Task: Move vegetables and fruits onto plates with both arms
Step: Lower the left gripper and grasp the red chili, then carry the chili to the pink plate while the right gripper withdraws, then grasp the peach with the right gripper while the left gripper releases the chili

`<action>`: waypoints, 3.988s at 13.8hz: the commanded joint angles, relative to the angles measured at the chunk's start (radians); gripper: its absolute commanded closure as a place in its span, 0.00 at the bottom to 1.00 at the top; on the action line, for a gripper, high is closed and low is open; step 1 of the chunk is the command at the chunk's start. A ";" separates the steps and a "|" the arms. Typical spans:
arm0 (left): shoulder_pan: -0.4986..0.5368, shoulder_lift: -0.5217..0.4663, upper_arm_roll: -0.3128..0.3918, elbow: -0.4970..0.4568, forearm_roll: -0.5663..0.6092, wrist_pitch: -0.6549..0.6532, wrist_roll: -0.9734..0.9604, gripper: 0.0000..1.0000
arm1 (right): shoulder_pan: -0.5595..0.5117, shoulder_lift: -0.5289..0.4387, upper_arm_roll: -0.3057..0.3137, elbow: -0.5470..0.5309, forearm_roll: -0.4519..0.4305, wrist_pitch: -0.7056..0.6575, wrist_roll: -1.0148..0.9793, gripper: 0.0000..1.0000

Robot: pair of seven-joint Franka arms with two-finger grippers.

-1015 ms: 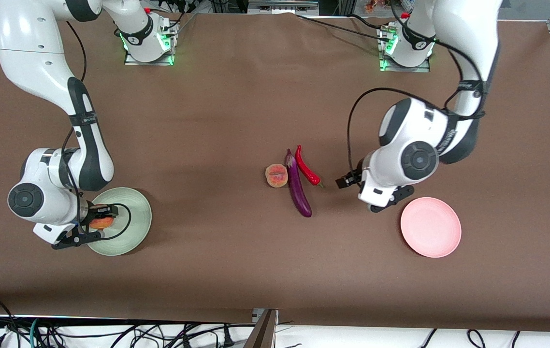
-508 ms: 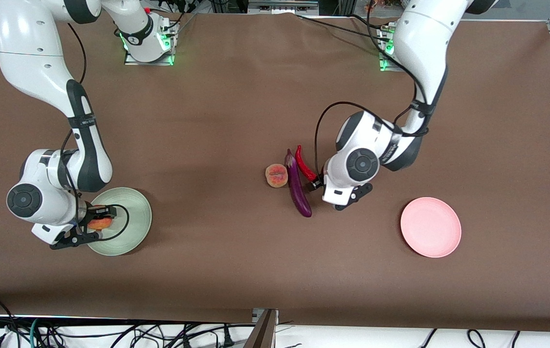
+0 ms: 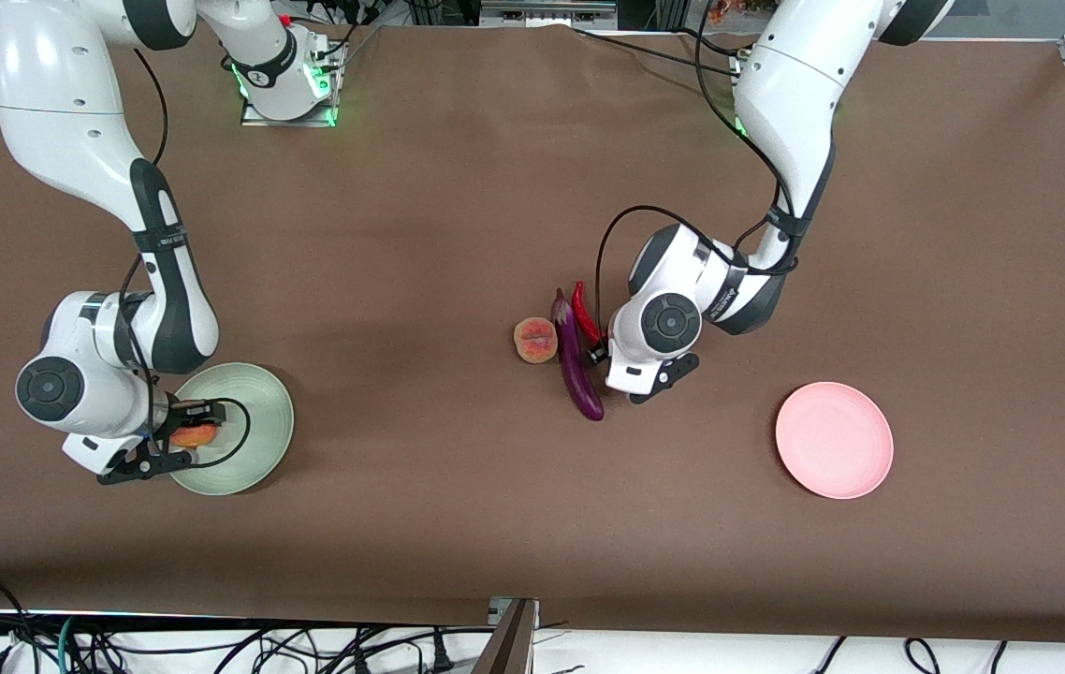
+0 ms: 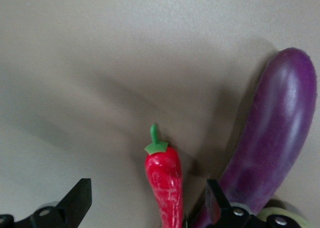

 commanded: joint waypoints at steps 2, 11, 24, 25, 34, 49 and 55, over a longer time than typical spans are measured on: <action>-0.027 0.030 0.012 0.007 -0.012 0.040 -0.012 0.05 | -0.011 0.005 0.009 -0.006 0.012 0.020 -0.021 0.27; -0.027 0.030 0.014 0.007 -0.008 0.043 0.002 1.00 | -0.008 -0.001 0.012 0.005 0.012 0.031 -0.022 0.01; 0.274 -0.056 0.035 0.173 0.191 -0.359 0.649 1.00 | 0.086 -0.135 0.187 0.054 0.057 -0.244 0.251 0.01; 0.309 -0.054 0.035 0.173 0.216 -0.360 0.721 1.00 | 0.110 -0.135 0.207 0.054 0.057 -0.244 0.339 0.01; 0.489 0.038 0.037 0.185 0.311 -0.181 1.047 1.00 | 0.452 -0.055 0.210 0.055 0.055 -0.051 0.876 0.01; 0.438 0.141 0.084 0.285 0.302 -0.071 1.110 0.00 | 0.623 0.051 0.201 0.054 0.028 0.171 1.079 0.01; 0.418 0.122 0.032 0.331 0.125 -0.265 0.892 0.00 | 0.621 0.063 0.199 0.054 -0.014 0.174 1.079 0.01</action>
